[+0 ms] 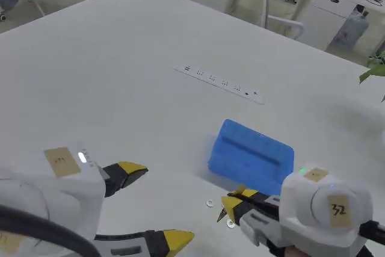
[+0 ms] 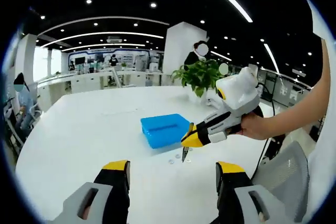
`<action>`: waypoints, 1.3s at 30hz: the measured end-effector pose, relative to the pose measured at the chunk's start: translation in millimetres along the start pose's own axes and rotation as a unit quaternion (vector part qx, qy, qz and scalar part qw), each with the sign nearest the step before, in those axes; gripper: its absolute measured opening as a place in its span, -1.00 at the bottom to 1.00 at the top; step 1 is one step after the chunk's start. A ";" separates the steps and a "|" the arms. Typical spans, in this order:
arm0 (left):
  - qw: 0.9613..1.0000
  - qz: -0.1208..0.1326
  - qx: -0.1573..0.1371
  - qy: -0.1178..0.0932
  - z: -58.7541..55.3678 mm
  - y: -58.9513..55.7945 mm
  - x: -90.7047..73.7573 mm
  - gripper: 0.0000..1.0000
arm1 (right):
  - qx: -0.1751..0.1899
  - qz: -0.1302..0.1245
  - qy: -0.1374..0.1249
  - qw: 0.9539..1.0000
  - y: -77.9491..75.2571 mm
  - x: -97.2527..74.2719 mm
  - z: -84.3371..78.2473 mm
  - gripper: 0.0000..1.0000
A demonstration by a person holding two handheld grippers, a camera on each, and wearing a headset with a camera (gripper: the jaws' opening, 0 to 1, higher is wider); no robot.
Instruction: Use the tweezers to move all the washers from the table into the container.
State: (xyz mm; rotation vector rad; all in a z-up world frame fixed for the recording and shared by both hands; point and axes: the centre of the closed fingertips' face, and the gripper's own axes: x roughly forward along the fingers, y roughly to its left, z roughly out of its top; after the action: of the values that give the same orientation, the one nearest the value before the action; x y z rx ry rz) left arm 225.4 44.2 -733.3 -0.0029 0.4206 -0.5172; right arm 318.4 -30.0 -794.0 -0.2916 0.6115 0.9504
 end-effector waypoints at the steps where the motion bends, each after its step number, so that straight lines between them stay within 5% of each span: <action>1: 1.000 0.004 0.000 0.001 -0.5 1.1 -1.2 0.40 | 0.004 -0.002 -0.003 1.000 -2.3 1.8 1.8 -0.95; 13: 0.996 0.063 -0.064 0.011 -16.1 13.4 -25.3 0.62 | -0.005 -0.013 -0.010 1.000 -6.4 23.0 6.1 -0.94; 15: 0.992 0.100 -0.069 -0.013 -9.4 21.2 -32.5 0.58 | -0.004 -0.013 -0.007 1.000 -6.9 24.9 5.3 -0.94; 17: 0.990 0.109 -0.081 -0.022 -6.1 21.3 -36.1 0.56 | 0.000 -0.013 -0.010 1.000 -6.9 24.9 6.7 -0.94; 25: 0.989 0.124 -0.078 -0.021 -8.0 30.5 -44.3 0.49 | 0.005 -0.017 -0.010 1.000 -12.6 31.9 7.0 -0.94; 29: 0.988 0.138 -0.064 -0.040 -3.2 34.9 -49.5 0.35 | 0.002 -0.018 0.000 1.000 -9.4 33.5 -0.2 -0.94; 39: 0.988 0.141 -0.067 -0.015 -14.5 36.9 -51.3 0.44 | -0.008 -0.030 0.000 1.000 -12.5 26.9 -4.5 -0.94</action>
State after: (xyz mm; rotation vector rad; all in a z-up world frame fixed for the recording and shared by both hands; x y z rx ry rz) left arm 197.1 102.4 -730.5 -0.0796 0.4184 -0.2091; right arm 338.7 -21.2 -814.3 -0.3229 0.5919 0.8986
